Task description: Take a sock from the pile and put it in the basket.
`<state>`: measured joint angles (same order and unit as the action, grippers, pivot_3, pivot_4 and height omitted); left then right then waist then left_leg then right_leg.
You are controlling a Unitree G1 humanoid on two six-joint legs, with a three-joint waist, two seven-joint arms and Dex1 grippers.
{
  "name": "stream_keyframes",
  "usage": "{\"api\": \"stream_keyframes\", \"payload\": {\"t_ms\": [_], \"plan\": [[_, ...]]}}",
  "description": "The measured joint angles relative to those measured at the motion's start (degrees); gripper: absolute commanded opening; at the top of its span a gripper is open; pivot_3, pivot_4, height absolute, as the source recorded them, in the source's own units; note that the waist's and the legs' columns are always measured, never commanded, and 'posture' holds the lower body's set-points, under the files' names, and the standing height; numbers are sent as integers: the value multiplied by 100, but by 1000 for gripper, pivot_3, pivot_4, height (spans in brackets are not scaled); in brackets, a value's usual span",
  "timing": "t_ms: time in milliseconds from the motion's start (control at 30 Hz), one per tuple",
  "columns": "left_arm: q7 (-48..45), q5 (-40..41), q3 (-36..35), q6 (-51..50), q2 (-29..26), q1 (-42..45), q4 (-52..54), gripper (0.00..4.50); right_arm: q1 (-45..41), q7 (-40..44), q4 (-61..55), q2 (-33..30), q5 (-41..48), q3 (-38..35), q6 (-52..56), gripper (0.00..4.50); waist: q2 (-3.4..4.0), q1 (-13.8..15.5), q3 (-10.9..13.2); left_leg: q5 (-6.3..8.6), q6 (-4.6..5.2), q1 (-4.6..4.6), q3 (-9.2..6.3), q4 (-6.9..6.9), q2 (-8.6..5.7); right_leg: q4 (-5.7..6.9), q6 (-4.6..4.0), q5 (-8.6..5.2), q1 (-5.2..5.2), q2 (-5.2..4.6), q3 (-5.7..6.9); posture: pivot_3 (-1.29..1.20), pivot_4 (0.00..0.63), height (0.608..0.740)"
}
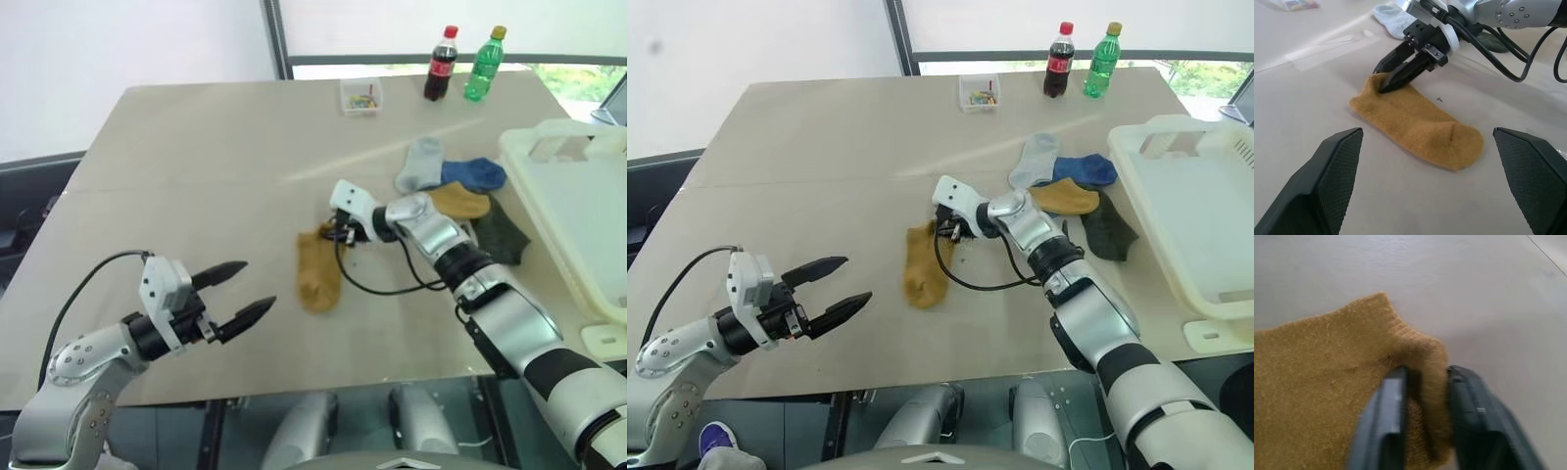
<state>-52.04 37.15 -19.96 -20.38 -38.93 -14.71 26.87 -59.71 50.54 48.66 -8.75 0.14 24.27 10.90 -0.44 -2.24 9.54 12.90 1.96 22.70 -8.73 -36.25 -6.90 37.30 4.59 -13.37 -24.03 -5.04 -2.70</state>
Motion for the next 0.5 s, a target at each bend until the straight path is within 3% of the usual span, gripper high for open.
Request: {"api": "stream_keyframes", "payload": {"t_ms": [167, 233, 400, 500], "plan": [[82, -128, 189, 80, 151, 138, -16, 4500, 1043, -446, -1860, -614, 96, -692, 1412, 49, 2, 77, -3, -2, -7, 6, -9, 0, 0, -7, -1, -1, 1, -2, 5, 0, 150, 740], [195, -216, 429, 66, 279, 342, -55, 4500, 1884, -951, -3352, -735, 188, -1204, 2579, 49, 4, 162, -9, 0, -8, 11, -13, 0, 0, -11, -1, -1, 1, -3, 8, 0, 150, 740], [645, -450, 1046, -311, 485, 846, -298, 4500, 3518, -2123, -6370, -525, 257, -2037, 4959, 49, 13, 241, -20, 12, 9, 9, -15, -6, 0, -5, 1, 0, 2, -4, 10, 0, 150, 740], [903, -447, 1278, -772, 511, 1253, -438, 4500, 3888, -2718, -7312, -247, 218, -2189, 5886, 49, 12, 200, -21, 11, 8, 1, -5, -12, 3, 16, 2, -1, 3, 0, 3, 0, 150, 740]]}}
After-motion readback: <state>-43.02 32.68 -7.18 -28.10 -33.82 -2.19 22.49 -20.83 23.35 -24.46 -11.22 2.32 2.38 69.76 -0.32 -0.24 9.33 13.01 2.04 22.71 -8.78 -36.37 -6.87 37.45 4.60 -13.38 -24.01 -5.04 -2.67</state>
